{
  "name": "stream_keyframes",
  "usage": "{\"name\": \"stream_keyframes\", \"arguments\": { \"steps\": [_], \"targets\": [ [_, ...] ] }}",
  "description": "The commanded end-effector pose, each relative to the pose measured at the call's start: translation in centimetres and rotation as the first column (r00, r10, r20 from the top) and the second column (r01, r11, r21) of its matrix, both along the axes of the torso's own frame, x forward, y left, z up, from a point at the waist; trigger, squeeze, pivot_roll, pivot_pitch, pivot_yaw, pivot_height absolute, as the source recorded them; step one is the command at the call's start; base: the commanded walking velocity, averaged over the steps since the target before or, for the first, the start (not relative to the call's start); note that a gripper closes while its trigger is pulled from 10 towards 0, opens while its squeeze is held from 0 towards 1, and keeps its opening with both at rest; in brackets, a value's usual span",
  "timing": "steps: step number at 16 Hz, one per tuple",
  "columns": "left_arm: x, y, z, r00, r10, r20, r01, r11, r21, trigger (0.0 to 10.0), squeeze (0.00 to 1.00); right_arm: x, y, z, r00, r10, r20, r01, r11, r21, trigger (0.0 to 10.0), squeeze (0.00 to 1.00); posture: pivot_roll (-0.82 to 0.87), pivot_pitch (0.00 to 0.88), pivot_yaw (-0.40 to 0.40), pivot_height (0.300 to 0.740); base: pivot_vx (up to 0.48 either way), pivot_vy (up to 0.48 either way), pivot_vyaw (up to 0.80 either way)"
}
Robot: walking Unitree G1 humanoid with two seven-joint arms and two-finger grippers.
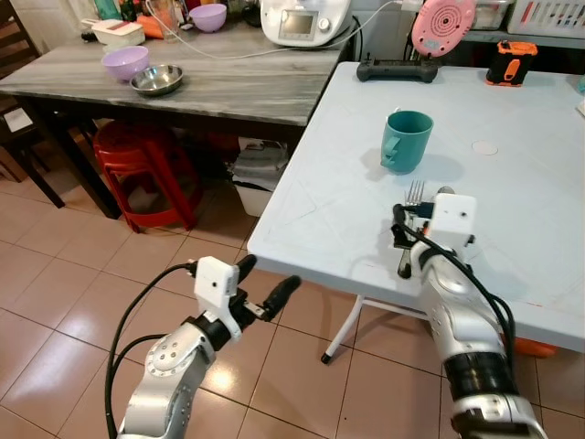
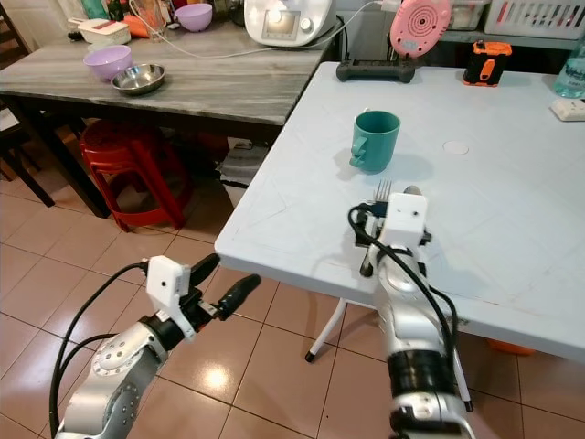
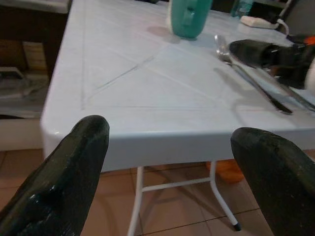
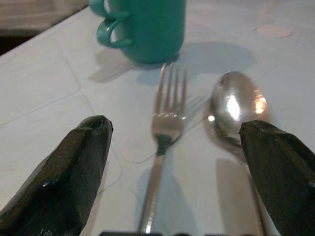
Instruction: Setting the table
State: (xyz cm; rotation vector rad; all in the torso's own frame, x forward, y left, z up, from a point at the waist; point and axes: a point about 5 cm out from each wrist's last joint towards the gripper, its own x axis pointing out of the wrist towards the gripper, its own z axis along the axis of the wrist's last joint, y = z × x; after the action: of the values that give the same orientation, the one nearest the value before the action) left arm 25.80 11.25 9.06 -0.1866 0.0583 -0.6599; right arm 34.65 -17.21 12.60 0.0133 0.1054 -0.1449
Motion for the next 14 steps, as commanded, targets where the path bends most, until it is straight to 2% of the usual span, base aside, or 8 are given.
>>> {"name": "stream_keyframes", "arguments": {
  "steps": [1,2,3,4,5,10,14],
  "targets": [
    [-0.1,0.1,0.3,1.0,-0.012,0.008,0.012,1.0,0.002,10.0,0.0,0.3,0.8,-0.1,1.0,0.027,-0.016,-0.027,1.0,-0.004,10.0,0.0,-0.07,0.112,0.096,0.74,0.0,0.0,0.0],
    [-0.1,0.0,0.4,1.0,-0.018,0.01,0.018,1.0,0.0,10.0,0.0,0.5,0.8,-0.1,0.999,0.028,-0.019,-0.028,1.0,-0.004,10.0,0.0,-0.07,0.112,0.097,0.74,0.0,0.0,0.0],
    [-0.1,0.0,0.5,1.0,-0.024,0.012,0.024,1.0,-0.001,10.0,0.0,0.6,0.9,-0.1,0.999,0.028,-0.022,-0.028,1.0,-0.004,8.8,0.0,-0.07,0.112,0.097,0.74,0.0,0.0,0.0],
    [-0.2,-0.2,0.7,0.999,-0.04,0.022,0.04,0.999,-0.005,10.0,0.0,0.9,1.0,-0.5,0.998,0.034,-0.052,-0.034,0.999,0.003,1.8,0.0,-0.07,0.112,0.097,0.74,0.0,0.0,0.0],
    [-0.1,-0.2,0.8,0.998,-0.047,0.031,0.048,0.999,-0.006,10.0,0.0,1.0,1.1,-0.9,0.996,0.039,-0.078,-0.039,0.999,0.0,0.0,0.0,-0.07,0.11,0.097,0.74,0.0,0.0,0.0],
    [0.1,-0.3,1.3,0.997,-0.062,0.054,0.063,0.998,-0.017,10.0,0.0,0.7,1.2,-2.0,0.991,0.033,-0.133,-0.034,0.999,-0.008,0.0,0.0,-0.07,0.11,0.097,0.74,0.0,0.0,0.0],
    [-0.6,-0.9,1.6,0.982,-0.179,0.056,0.182,0.982,-0.052,10.0,0.0,0.6,0.7,-2.8,0.986,0.02,-0.168,-0.02,1.0,0.006,0.0,0.0,-0.07,0.104,0.096,0.74,0.0,0.0,0.0]
  ]
}}
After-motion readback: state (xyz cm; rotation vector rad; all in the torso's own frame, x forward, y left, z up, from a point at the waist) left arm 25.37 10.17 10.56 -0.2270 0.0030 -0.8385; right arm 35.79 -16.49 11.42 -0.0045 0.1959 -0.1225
